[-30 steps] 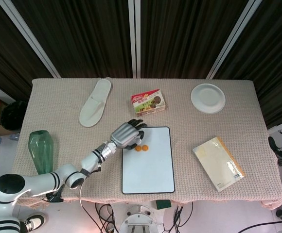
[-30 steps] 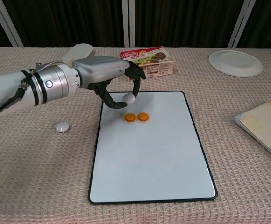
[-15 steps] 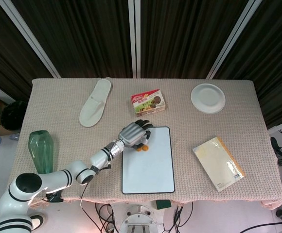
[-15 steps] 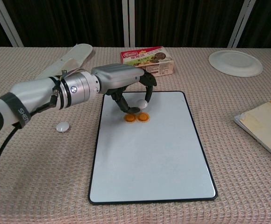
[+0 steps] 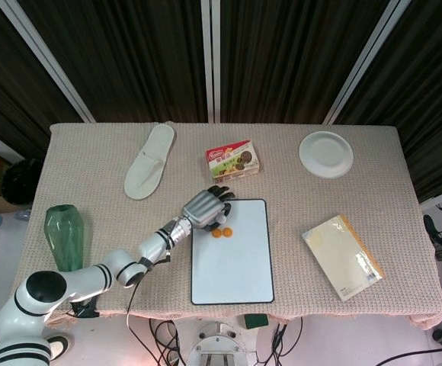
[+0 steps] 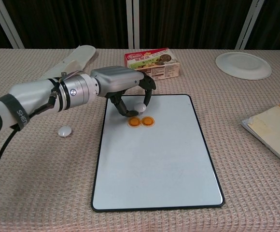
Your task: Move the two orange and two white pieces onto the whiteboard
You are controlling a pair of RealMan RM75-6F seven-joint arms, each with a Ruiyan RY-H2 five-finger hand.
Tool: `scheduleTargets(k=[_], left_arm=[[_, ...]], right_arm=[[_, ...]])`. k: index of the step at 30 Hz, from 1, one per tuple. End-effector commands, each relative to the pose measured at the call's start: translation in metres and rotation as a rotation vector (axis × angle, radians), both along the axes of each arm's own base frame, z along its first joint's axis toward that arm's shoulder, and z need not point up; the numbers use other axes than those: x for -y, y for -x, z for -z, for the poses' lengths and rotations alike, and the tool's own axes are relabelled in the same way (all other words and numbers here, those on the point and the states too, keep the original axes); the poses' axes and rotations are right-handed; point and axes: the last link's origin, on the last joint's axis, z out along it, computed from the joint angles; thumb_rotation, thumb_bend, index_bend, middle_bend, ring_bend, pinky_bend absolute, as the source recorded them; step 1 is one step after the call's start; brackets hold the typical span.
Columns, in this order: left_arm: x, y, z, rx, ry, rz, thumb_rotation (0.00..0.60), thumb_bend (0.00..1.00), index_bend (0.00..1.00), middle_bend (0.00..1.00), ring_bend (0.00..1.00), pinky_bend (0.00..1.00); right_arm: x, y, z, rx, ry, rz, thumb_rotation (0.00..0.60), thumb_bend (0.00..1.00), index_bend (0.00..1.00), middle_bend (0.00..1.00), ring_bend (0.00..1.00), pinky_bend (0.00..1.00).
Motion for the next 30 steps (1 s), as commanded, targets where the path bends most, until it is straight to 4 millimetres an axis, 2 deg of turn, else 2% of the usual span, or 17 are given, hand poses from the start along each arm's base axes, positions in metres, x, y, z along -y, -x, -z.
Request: scheduleTargets(k=[1, 4, 9, 14, 23, 30], left_arm=[[0.0, 0.0, 0.0, -0.001, -0.001, 0.001, 0.6, 0.31, 0.5, 0.15, 0.06, 0.15], [0.0, 0.0, -0.001, -0.004, 0.004, 0.003, 0.6, 0.31, 0.47, 0.15, 0.06, 0.15], [0.0, 0.001, -0.002, -0.006, 0.011, -0.003, 0.6, 0.31, 0.37, 0.15, 0.06, 0.15], [0.0, 0.003, -0.002, -0.013, 0.012, -0.006, 0.6, 0.31, 0.33, 0.15, 0.06, 0.15], [0.004, 0.004, -0.015, 0.001, 0.006, 0.004, 0.6, 0.31, 0.32, 0.15, 0.06, 0.15], [0.017, 0.019, -0.039, -0.003, -0.021, -0.004, 0.6, 0.31, 0.35, 0.15, 0.06, 0.15]], right_arm=[[0.0, 0.0, 0.0, 0.002, 0.001, 0.003, 0.6, 0.21, 0.0, 0.0, 0.0, 0.0], [0.0, 0.001, -0.001, 0.001, 0.001, 0.007, 0.6, 0.21, 0.0, 0.0, 0.0, 0.0], [0.0, 0.002, 0.0, 0.003, -0.001, 0.007, 0.6, 0.21, 0.0, 0.0, 0.0, 0.0], [0.0, 0.002, 0.0, 0.004, -0.003, 0.007, 0.6, 0.21, 0.0, 0.0, 0.0, 0.0], [0.001, 0.001, 0.0, 0.004, -0.003, 0.004, 0.6, 0.21, 0.0, 0.0, 0.0, 0.0], [0.002, 0.0, 0.002, 0.004, -0.003, -0.002, 0.6, 0.21, 0.0, 0.0, 0.0, 0.0]])
